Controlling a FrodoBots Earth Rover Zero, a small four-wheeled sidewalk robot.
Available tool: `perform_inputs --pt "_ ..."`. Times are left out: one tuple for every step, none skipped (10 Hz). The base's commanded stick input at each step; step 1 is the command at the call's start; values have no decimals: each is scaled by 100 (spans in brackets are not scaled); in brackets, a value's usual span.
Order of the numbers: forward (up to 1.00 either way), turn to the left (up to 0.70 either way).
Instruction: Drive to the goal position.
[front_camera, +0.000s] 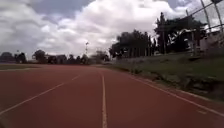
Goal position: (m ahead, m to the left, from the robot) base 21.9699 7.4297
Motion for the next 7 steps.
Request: perform_inputs --pt "45 0" --pt "60 0" --pt "60 0" --pt "60 0" --pt "60 0" --pt "60 0" --pt "60 0"
